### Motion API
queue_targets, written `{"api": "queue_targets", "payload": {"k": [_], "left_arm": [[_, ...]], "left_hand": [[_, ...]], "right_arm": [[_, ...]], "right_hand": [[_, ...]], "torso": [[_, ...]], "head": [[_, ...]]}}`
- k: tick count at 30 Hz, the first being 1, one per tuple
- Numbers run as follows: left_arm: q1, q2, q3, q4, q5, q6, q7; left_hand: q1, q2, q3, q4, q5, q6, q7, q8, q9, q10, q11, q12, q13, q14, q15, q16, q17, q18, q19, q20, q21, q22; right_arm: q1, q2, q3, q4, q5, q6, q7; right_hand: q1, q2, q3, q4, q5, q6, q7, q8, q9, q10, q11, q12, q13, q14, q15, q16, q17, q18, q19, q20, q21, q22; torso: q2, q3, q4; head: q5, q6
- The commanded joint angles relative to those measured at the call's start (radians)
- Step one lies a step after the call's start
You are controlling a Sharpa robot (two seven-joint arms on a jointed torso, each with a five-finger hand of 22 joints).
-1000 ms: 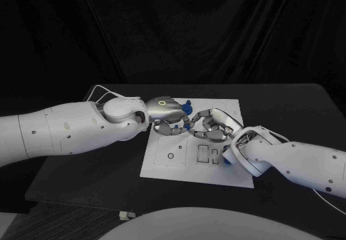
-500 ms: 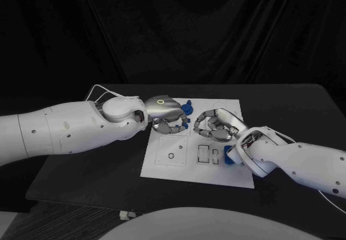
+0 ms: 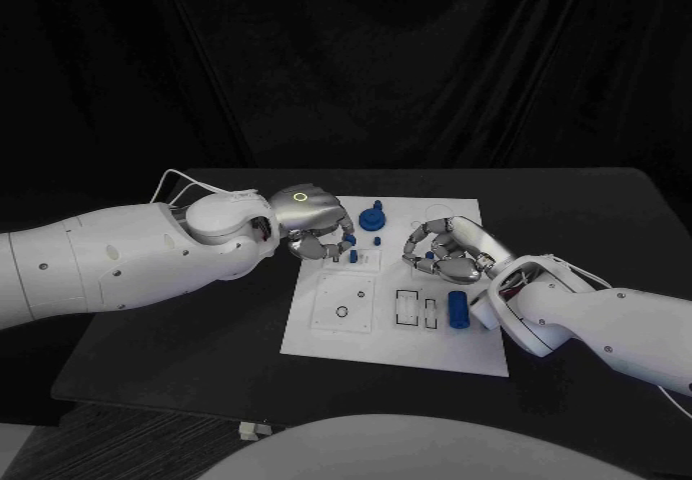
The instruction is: Assemble the parts on the task board
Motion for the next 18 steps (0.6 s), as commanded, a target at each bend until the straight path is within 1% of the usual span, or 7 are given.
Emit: {"api": "queue_targets", "payload": {"k": [1,4,7,11,13,15,18], "left_arm": [[-0.001,-0.021,0.001,0.006,-0.001,-0.061,-0.173],[-0.001,-0.039,0.001,0.012,0.020,-0.050,-0.235],[-0.004,-0.050,0.000,0.016,0.090,-0.016,-0.268],[-0.014,-0.052,0.000,0.014,0.143,0.025,-0.303],[-0.024,-0.048,0.000,0.008,0.158,0.040,-0.321],[-0.033,-0.042,0.000,0.001,0.167,0.047,-0.334],[-0.053,-0.032,0.000,-0.009,0.177,0.054,-0.355]], "left_hand": [[0.007,0.010,0.059,-0.045,0.068,0.099,-0.040,0.013,0.044,0.108,-0.013,0.022,0.260,0.108,-0.018,0.014,0.268,0.006,0.021,0.000,0.021,0.239],[-0.004,0.013,0.057,-0.049,0.075,0.105,-0.041,0.007,0.036,0.108,-0.014,0.022,0.260,0.108,-0.020,0.014,0.268,0.005,0.024,-0.002,0.023,0.239],[-0.007,0.016,0.057,-0.050,0.074,0.106,-0.041,0.004,0.033,0.108,-0.014,0.022,0.260,0.108,-0.020,0.014,0.268,0.006,0.021,-0.003,0.020,0.238],[-0.011,0.023,0.058,-0.052,0.075,0.104,-0.040,0.000,0.028,0.108,-0.014,0.022,0.260,0.108,-0.020,0.014,0.268,0.009,0.015,-0.003,0.011,0.235],[-0.013,0.024,0.057,-0.053,0.074,0.103,-0.039,-0.001,0.027,0.108,-0.013,0.022,0.260,0.108,-0.020,0.014,0.268,0.010,0.013,-0.003,0.009,0.234],[-0.021,0.030,0.050,-0.054,0.055,0.109,-0.041,-0.001,0.024,0.108,-0.013,0.022,0.260,0.108,-0.020,0.014,0.268,0.010,0.011,-0.003,0.006,0.232],[-0.026,0.034,0.045,-0.054,0.047,0.109,-0.041,-0.001,0.022,0.108,-0.013,0.022,0.260,0.108,-0.020,0.014,0.268,0.011,0.009,-0.003,0.002,0.231]], "right_arm": [[0.001,-0.011,0.001,0.009,-0.005,-0.023,-0.018],[0.001,-0.018,0.001,0.013,-0.005,-0.024,-0.020],[0.001,-0.020,0.001,0.015,-0.005,-0.023,-0.022],[0.001,-0.020,0.001,0.016,-0.005,-0.022,-0.023],[0.001,-0.020,0.001,0.018,-0.005,-0.020,-0.024],[0.001,-0.021,0.001,0.020,-0.005,-0.019,-0.024],[0.001,-0.023,0.001,0.022,-0.005,-0.017,-0.026]], "right_hand": [[-0.010,0.010,-0.013,0.007,-0.004,0.000,-0.004,0.023,-0.009,0.097,0.003,-0.012,0.252,0.064,0.001,-0.011,0.081,0.014,0.004,0.006,-0.016,0.203],[-0.006,0.012,-0.012,0.006,0.006,0.003,-0.005,0.025,-0.011,0.097,0.002,-0.012,0.252,0.063,0.000,-0.012,0.080,0.015,0.004,0.006,-0.016,0.203],[-0.004,0.013,-0.011,0.005,0.010,0.004,-0.006,0.026,-0.012,0.097,0.001,-0.012,0.252,0.063,0.000,-0.012,0.080,0.015,0.004,0.006,-0.016,0.203],[0.000,0.015,-0.010,0.004,0.018,0.005,-0.006,0.026,-0.014,0.097,0.001,-0.012,0.252,0.063,-0.001,-0.012,0.079,0.015,0.004,0.006,-0.018,0.203],[0.003,0.016,-0.009,0.003,0.023,0.006,-0.006,0.027,-0.015,0.097,0.001,-0.012,0.252,0.063,-0.001,-0.013,0.077,0.016,0.003,0.006,-0.020,0.202],[0.006,0.017,-0.007,0.002,0.030,0.006,-0.007,0.027,-0.016,0.097,0.000,-0.012,0.252,0.062,-0.001,-0.013,0.077,0.016,0.002,0.006,-0.020,0.202],[0.008,0.018,-0.006,0.001,0.036,0.007,-0.007,0.028,-0.017,0.097,0.000,-0.012,0.252,0.063,-0.002,-0.013,0.077,0.016,0.002,0.005,-0.021,0.202]], "torso": [[0.000,0.0005,-0.0005],[0.001,0.0004,0.0001],[0.001,0.0004,0.0002],[0.000,0.0009,0.0003],[-0.001,0.0016,0.0000],[-0.001,0.0020,-0.0004],[-0.001,0.0021,0.0002]], "head": [[-0.002,0.000],[-0.001,0.000],[0.000,0.000],[0.000,0.000],[0.000,0.000],[-0.001,0.000],[-0.004,0.000]]}}
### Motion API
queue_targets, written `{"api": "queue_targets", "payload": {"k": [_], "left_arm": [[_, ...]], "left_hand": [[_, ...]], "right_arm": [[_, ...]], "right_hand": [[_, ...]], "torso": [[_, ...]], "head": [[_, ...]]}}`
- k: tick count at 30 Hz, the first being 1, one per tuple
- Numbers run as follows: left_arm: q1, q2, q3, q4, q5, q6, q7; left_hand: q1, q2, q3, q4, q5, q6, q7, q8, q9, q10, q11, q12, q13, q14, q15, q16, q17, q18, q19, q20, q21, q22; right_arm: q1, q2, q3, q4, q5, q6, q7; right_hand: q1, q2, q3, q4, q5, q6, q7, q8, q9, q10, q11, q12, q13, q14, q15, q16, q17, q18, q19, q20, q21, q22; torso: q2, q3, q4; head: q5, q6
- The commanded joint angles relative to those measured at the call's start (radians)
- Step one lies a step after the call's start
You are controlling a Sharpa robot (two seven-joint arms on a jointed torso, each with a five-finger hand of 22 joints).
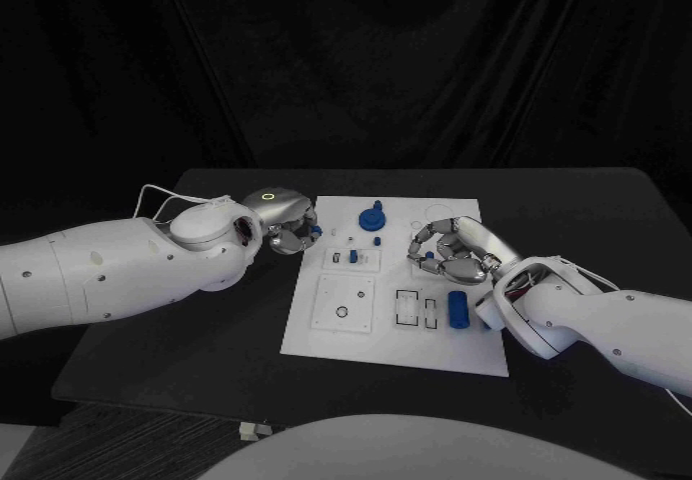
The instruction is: Assemble the parts on the task board
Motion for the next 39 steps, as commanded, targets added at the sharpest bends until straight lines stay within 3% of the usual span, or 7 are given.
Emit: {"api": "queue_targets", "payload": {"k": [1,15,31,39], "left_arm": [[-0.018,0.011,0.000,-0.007,0.058,0.038,-0.068],[-0.039,0.042,0.000,-0.016,0.063,0.006,-0.081],[-0.069,0.073,0.000,-0.045,0.063,-0.051,-0.002],[-0.079,0.086,0.000,-0.064,0.008,-0.076,0.017]], "left_hand": [[-0.007,0.013,0.054,-0.042,0.030,0.104,-0.041,0.007,0.023,0.110,-0.012,0.022,0.260,0.108,-0.020,0.014,0.268,0.011,0.009,-0.004,-0.003,0.231],[-0.023,0.019,0.040,-0.038,0.021,0.107,-0.044,0.010,0.023,0.110,-0.014,0.022,0.260,0.108,-0.021,0.014,0.268,0.012,0.007,-0.004,-0.008,0.230],[-0.034,0.025,0.012,-0.040,0.000,0.095,-0.044,0.011,0.027,0.104,-0.013,0.014,0.253,0.108,-0.020,0.014,0.268,0.015,0.000,-0.004,-0.019,0.226],[-0.035,0.024,0.003,-0.042,-0.004,0.087,-0.043,0.012,0.032,0.103,-0.012,0.012,0.252,0.108,-0.020,0.014,0.268,0.016,-0.003,-0.004,-0.023,0.225]], "right_arm": [[0.001,-0.003,0.001,0.005,-0.005,-0.008,-0.021],[0.001,0.005,0.001,0.000,-0.005,0.005,-0.023],[0.000,0.006,0.001,-0.004,-0.005,0.009,-0.024],[0.000,0.007,0.001,-0.005,-0.005,0.014,-0.025]], "right_hand": [[0.008,0.018,-0.006,0.001,0.023,0.007,-0.007,0.013,-0.012,0.097,0.000,-0.012,0.252,0.063,-0.001,-0.013,0.077,0.016,0.002,0.005,-0.021,0.202],[0.016,0.021,-0.003,-0.004,0.041,0.011,-0.008,0.016,-0.016,0.097,-0.001,-0.012,0.252,0.062,-0.002,-0.014,0.075,0.017,0.000,0.005,-0.025,0.201],[0.019,0.022,-0.002,-0.006,0.050,0.012,-0.008,0.017,-0.017,0.097,-0.001,-0.012,0.252,0.062,-0.002,-0.014,0.075,0.017,0.000,0.004,-0.026,0.201],[0.020,0.023,-0.001,-0.007,0.054,0.013,-0.008,0.018,-0.018,0.097,-0.001,-0.012,0.252,0.062,-0.003,-0.014,0.076,0.016,0.001,0.004,-0.024,0.201]], "torso": [[-0.002,0.0018,-0.0002],[0.003,-0.0014,0.0008],[0.002,-0.0012,0.0005],[0.001,-0.0012,0.0007]], "head": [[-0.002,0.000],[0.001,0.000],[0.000,0.000],[0.000,0.000]]}}
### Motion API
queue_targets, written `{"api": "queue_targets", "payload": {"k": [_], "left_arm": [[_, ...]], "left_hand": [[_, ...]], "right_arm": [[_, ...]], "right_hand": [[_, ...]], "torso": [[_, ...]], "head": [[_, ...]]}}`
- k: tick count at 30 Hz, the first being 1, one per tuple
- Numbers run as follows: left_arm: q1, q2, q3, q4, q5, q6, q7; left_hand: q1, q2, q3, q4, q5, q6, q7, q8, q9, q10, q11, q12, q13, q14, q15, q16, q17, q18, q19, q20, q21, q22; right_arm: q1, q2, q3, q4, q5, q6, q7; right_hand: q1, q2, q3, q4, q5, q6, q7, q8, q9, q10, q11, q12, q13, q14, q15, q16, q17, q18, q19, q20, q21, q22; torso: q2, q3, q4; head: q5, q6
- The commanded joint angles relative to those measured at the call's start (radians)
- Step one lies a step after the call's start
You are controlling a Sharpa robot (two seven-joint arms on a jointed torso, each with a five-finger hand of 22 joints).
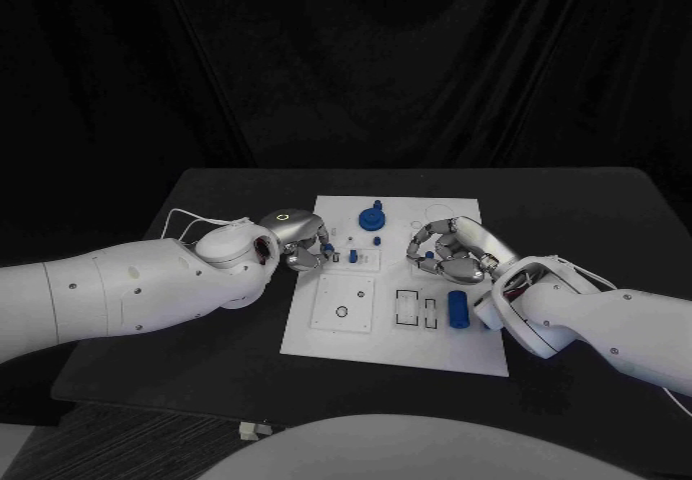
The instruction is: Assemble the parts on the task board
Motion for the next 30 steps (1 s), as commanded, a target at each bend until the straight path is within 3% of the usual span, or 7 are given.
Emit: {"api": "queue_targets", "payload": {"k": [1,17,30], "left_arm": [[-0.003,0.005,0.001,-0.006,-0.043,-0.034,0.040],[-0.010,0.021,0.001,-0.038,-0.058,0.003,0.055],[-0.017,0.030,0.001,-0.066,-0.058,0.049,0.095]], "left_hand": [[-0.007,0.014,0.021,-0.021,-0.006,0.074,-0.034,0.028,0.033,0.103,-0.012,0.012,0.252,0.108,-0.019,0.014,0.268,0.016,-0.003,-0.004,-0.015,0.225],[-0.010,0.013,-0.005,-0.025,-0.025,0.067,-0.039,0.048,0.063,0.106,-0.015,0.016,0.256,0.108,-0.022,0.014,0.268,0.015,0.000,-0.005,-0.013,0.226],[-0.016,0.024,-0.034,-0.019,-0.042,0.014,-0.037,0.082,0.138,0.110,-0.014,0.022,0.260,0.108,-0.021,0.014,0.268,0.015,0.000,-0.005,-0.015,0.226]], "right_arm": [[0.000,0.002,0.001,0.000,-0.005,0.008,-0.017],[-0.001,0.004,0.001,-0.002,-0.005,0.025,-0.023],[-0.001,0.007,0.001,-0.003,-0.005,0.039,-0.029]], "right_hand": [[0.006,0.009,-0.001,-0.006,0.023,0.006,-0.001,0.018,-0.012,0.097,-0.001,-0.012,0.252,0.062,-0.003,-0.014,0.076,0.016,0.001,0.004,-0.024,0.201],[0.015,0.016,0.004,-0.018,0.090,0.008,-0.001,0.028,-0.017,0.097,-0.002,-0.012,0.252,0.063,-0.004,-0.012,0.079,0.016,0.003,0.003,-0.023,0.202],[0.016,0.022,0.007,-0.024,0.128,0.001,0.001,0.036,-0.017,0.097,0.000,-0.012,0.252,0.063,-0.003,-0.012,0.080,0.016,0.003,0.003,-0.023,0.202]], "torso": [[0.000,0.0001,-0.0004],[0.000,-0.0001,-0.0008],[0.001,-0.0001,-0.0005]], "head": [[0.001,0.000],[0.000,0.000],[0.000,0.000]]}}
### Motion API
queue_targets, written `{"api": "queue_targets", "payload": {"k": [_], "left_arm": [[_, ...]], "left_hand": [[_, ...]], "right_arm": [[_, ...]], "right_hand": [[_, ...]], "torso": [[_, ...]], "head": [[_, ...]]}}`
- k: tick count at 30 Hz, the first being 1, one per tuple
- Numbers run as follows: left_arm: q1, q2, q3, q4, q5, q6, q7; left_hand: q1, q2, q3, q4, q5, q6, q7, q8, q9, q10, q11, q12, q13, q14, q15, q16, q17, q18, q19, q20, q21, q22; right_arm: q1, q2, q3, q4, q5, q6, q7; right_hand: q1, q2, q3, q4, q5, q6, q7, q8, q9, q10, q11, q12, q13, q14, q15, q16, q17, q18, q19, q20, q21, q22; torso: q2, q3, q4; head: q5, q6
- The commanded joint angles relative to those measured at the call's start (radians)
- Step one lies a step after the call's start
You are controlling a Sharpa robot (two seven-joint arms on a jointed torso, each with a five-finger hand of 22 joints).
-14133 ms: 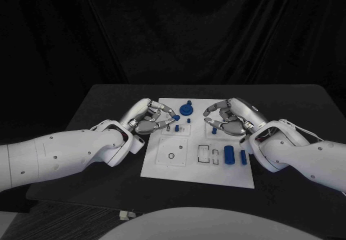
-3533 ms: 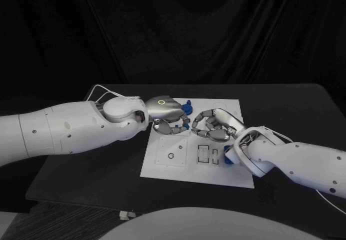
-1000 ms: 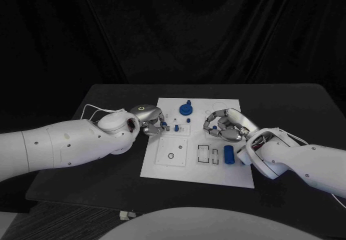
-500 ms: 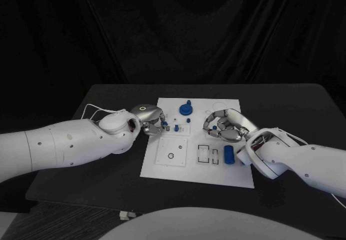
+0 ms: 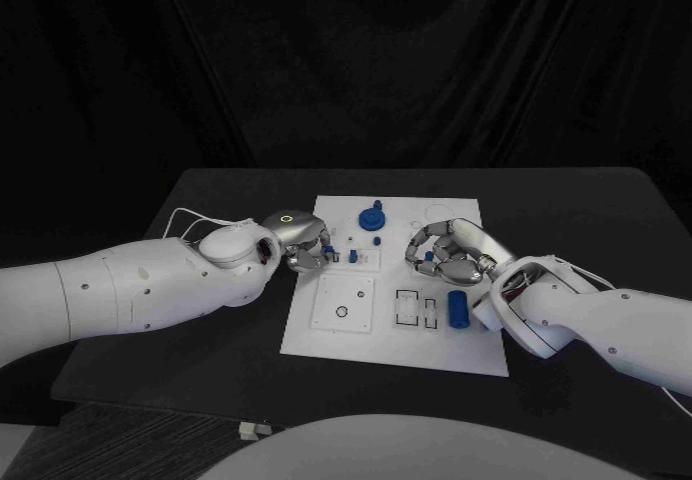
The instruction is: Assemble the parts on the task board
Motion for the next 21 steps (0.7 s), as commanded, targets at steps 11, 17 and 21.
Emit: {"api": "queue_targets", "payload": {"k": [11,17,21], "left_arm": [[-0.006,0.007,-0.001,-0.014,-0.006,0.061,0.037],[-0.007,0.006,-0.001,-0.016,-0.006,0.065,0.036],[-0.007,0.007,-0.001,-0.017,-0.006,0.068,0.038]], "left_hand": [[-0.020,0.019,-0.031,0.002,-0.022,-0.003,-0.035,0.075,0.077,0.110,-0.012,0.022,0.260,0.108,-0.019,0.014,0.268,0.015,0.001,-0.004,-0.015,0.226],[-0.020,0.019,-0.031,0.002,-0.023,-0.005,-0.035,0.075,0.078,0.110,-0.012,0.022,0.260,0.108,-0.019,0.014,0.268,0.015,0.001,-0.004,-0.015,0.226],[-0.018,0.016,-0.034,0.000,-0.025,-0.009,-0.035,0.076,0.082,0.110,-0.012,0.022,0.260,0.108,-0.019,0.014,0.268,0.015,0.001,-0.003,-0.015,0.226]], "right_arm": [[-0.001,0.001,0.001,0.000,-0.005,0.023,-0.025],[-0.002,0.000,0.001,0.001,-0.005,0.025,-0.027],[-0.002,0.000,0.001,0.001,-0.005,0.026,-0.028]], "right_hand": [[0.015,0.024,0.018,-0.017,0.039,-0.003,0.003,0.027,-0.010,0.097,0.001,-0.012,0.252,0.063,-0.002,-0.011,0.081,0.016,0.003,0.004,-0.023,0.202],[0.015,0.025,0.018,-0.018,0.044,-0.004,0.003,0.029,-0.010,0.097,0.001,-0.012,0.252,0.063,-0.001,-0.011,0.081,0.016,0.003,0.004,-0.022,0.202],[0.015,0.025,0.019,-0.018,0.047,-0.005,0.003,0.029,-0.010,0.097,0.002,-0.012,0.252,0.063,-0.001,-0.011,0.081,0.016,0.003,0.004,-0.023,0.202]], "torso": [[-0.001,0.0004,0.0007],[0.000,0.0002,0.0004],[0.000,-0.0001,0.0003]], "head": [[-0.002,0.000],[-0.002,0.000],[-0.003,0.000]]}}
